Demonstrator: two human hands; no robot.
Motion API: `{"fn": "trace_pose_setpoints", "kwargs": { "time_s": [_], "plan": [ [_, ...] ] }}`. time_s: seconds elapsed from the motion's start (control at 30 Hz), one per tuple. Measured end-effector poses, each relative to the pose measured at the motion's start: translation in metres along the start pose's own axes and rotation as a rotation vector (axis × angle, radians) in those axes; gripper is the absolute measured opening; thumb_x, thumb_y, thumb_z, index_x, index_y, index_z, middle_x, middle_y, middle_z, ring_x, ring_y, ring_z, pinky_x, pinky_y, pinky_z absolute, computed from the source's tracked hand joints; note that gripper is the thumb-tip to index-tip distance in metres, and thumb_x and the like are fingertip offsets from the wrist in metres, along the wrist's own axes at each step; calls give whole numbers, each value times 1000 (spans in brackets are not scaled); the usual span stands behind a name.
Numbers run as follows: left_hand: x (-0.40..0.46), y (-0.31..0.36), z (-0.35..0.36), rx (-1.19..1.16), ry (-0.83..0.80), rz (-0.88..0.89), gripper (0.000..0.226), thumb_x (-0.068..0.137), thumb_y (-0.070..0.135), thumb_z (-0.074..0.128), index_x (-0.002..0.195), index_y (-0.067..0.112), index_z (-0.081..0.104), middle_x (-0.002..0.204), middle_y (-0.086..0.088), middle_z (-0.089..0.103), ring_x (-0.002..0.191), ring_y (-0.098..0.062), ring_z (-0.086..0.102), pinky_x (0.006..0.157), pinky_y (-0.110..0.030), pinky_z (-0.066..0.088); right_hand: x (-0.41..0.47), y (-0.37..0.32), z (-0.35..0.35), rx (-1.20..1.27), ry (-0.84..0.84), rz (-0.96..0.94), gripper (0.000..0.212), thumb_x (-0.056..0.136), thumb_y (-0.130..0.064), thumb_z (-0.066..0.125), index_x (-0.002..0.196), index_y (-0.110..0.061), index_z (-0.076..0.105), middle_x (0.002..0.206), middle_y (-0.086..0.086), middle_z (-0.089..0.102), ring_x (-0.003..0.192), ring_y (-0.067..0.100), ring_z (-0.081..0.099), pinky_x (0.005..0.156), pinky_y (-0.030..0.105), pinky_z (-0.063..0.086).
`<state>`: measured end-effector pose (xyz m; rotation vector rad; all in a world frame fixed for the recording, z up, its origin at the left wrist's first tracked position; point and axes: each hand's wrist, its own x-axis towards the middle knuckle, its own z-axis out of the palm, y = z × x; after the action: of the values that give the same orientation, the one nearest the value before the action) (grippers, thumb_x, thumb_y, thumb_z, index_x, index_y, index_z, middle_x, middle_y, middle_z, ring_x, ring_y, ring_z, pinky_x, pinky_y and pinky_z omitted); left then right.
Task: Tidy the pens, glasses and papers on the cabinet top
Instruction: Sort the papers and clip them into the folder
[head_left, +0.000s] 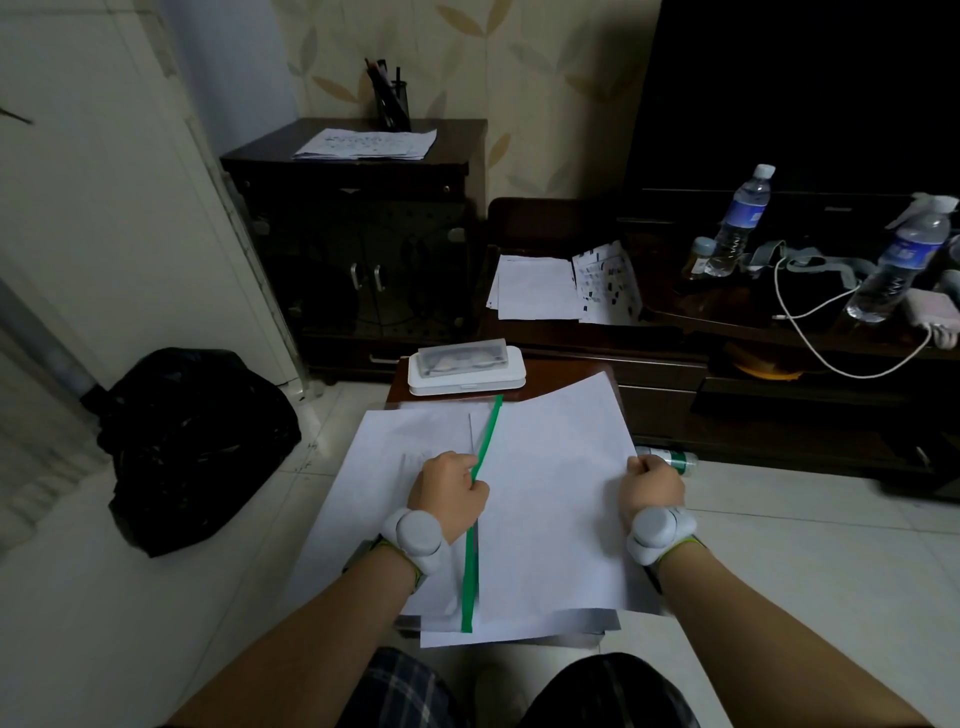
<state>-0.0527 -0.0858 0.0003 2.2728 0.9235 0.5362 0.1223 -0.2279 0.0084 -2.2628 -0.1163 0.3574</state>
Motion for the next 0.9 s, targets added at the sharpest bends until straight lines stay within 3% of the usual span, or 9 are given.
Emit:
{"fn": "trace_pose_setpoints", "kwargs": {
  "time_s": [0.4, 0.9],
  "plan": [
    [-2, 4, -3, 6, -4, -4, 39, 75, 0, 50, 50, 16, 25, 52, 1, 30, 58, -18, 36, 59, -26, 30, -7, -1, 4, 12, 32, -43, 30, 100, -22, 39, 111, -5, 61, 110, 25, 63, 103, 41, 57, 85, 36, 43],
    [-1, 9, -1, -27, -3, -8, 37, 77, -1, 50, 52, 14, 28, 56, -4, 33, 59, -17, 37, 62, -25, 34, -15, -2, 13, 43, 31, -3, 30, 99, -18, 41, 113, -2, 62, 116, 26, 61, 108, 41, 55, 87, 35, 43]
  ]
}}
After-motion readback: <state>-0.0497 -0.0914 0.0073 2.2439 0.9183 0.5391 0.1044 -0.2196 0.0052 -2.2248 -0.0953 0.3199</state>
